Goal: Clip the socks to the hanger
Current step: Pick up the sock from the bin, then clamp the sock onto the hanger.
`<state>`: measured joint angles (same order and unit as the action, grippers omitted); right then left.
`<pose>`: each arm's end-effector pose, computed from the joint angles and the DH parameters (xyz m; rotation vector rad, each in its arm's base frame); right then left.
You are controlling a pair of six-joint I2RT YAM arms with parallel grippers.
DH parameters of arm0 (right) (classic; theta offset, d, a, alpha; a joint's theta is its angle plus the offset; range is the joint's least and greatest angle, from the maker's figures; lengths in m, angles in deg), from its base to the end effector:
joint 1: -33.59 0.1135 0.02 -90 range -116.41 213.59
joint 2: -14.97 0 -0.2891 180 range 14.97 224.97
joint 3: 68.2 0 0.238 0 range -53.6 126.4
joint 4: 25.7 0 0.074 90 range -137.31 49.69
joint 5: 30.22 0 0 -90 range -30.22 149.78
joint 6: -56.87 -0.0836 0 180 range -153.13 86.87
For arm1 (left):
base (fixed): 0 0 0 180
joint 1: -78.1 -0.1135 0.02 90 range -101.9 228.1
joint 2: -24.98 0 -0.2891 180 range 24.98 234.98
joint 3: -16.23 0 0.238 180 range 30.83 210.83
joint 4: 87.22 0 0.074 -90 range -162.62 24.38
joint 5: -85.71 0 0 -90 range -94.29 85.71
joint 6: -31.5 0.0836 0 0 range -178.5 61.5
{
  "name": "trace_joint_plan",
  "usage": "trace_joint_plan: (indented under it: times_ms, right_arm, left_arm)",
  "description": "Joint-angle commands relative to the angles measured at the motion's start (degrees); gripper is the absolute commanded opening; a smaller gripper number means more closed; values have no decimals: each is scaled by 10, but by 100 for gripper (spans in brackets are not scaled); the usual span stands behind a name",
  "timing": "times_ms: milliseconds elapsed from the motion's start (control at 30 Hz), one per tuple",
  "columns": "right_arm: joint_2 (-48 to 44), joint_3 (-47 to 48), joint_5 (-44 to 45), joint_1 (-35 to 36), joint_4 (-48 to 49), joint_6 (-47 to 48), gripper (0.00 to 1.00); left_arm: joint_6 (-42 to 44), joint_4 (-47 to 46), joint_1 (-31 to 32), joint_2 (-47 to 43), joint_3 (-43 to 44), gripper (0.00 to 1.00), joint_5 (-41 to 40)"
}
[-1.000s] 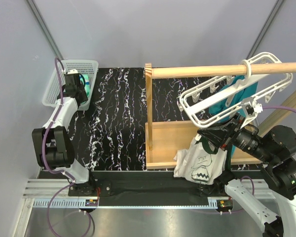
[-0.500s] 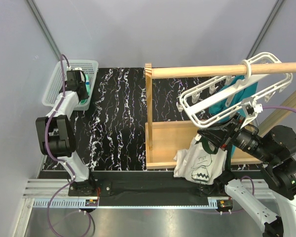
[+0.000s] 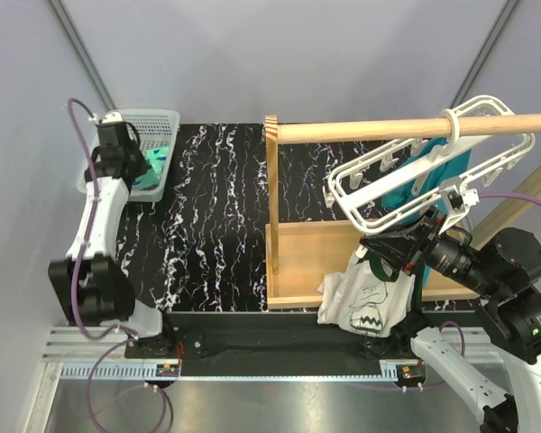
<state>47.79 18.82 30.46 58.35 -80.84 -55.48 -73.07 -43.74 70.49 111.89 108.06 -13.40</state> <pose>0.0402 0.0636 0.4608 -0.4544 1.6234 1.0333 0.3590 0.0613 0.3250 -0.5140 2.1763 0.1124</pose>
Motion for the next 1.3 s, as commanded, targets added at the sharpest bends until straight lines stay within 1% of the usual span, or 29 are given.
trace_joint_plan:
  times_ms: [0, 33, 133, 167, 200, 233, 267, 367, 467, 500, 600, 633, 700, 733, 833, 867, 933, 967, 1033, 1067, 1100, 1133, 1167, 1200, 1233, 1267]
  right_arm:
    - [10, 7, -7, 2, 5, -2, 0]
    - [13, 7, -7, 2, 6, -2, 0]
    - [11, 7, -6, 1, 10, -2, 0]
    - [12, 8, -6, 1, 9, -2, 0]
    - [11, 7, -5, 1, 8, -2, 0]
    - [12, 8, -5, 1, 7, -3, 0]
    - [11, 10, -6, 1, 8, -3, 0]
    - [11, 11, -1, 1, 3, -1, 0]
    - [10, 14, 2, 2, -5, 1, 0]
    - [9, 14, 3, 1, -6, 0, 0]
    - [11, 11, 5, 1, -7, 1, 0]
    - [11, 11, 5, 1, -4, 2, 0]
    - [14, 9, 5, 1, 2, -1, 0]
    - [16, 9, 5, 1, 4, -2, 0]
    - [23, 10, -3, 1, 19, -10, 0]
    - [26, 11, -4, 1, 21, -10, 0]
    - [30, 15, -5, 1, 21, -8, 0]
    - [31, 16, -4, 1, 20, -8, 0]
    - [32, 17, -1, 1, 19, -6, 0]
    - [31, 18, 1, 1, 18, -3, 0]
    - [32, 18, 2, 1, 16, -2, 0]
    - [30, 18, 4, 1, 16, -1, 0]
    - [31, 18, 7, 2, 15, 2, 0]
    - [31, 18, 8, 1, 15, 3, 0]
    - [30, 18, 8, 1, 16, 2, 0]
    - [30, 19, 9, 2, 16, 1, 0]
  left_arm:
    - [-71, 42, 1, -126, 20, 0, 15]
    - [-78, 51, 2, -162, 15, 0, 20]
    - [-113, 89, 21, -212, -8, 0, 41]
    - [-121, 108, 36, -239, -10, 0, 18]
    - [-129, 126, 70, -248, -9, 0, -1]
    - [-137, 146, 89, -256, 2, 0, -20]
    - [-158, 185, 107, -269, 8, 0, -50]
    - [-199, 232, 190, -298, 24, 0, -93]
    - [-229, 261, 225, -328, 37, 0, -113]
    - [-239, 269, 227, -333, 44, 0, -106]
    - [-287, 273, 232, -358, 49, 0, -34]
    - [-317, 268, 234, -371, 45, 0, 17]
    - [-350, 239, 246, -384, 21, 0, 69]
    - [-380, 231, 254, -391, 16, 0, 109]
    - [-432, 218, 305, -397, -1, 0, 145]
    - [-443, 204, 344, -401, -4, 0, 143]
    - [-480, 192, 389, -411, -11, 0, 122]
    - [-495, 181, 441, -413, -15, 0, 108]
    - [-534, 174, 500, -403, -18, 0, 71]
    - [-548, 170, 564, -392, -16, 0, 57]
    - [-561, 166, 601, -365, -16, 0, 40]
    - [-578, 162, 634, -348, -1, 0, 5]
    - [-586, 165, 692, -330, 12, 0, -8]
    - [-592, 175, 710, -292, 36, 0, -20]
    - [-596, 204, 721, -275, 61, 0, -46]
    - [-600, 213, 750, -261, 106, 0, -63]
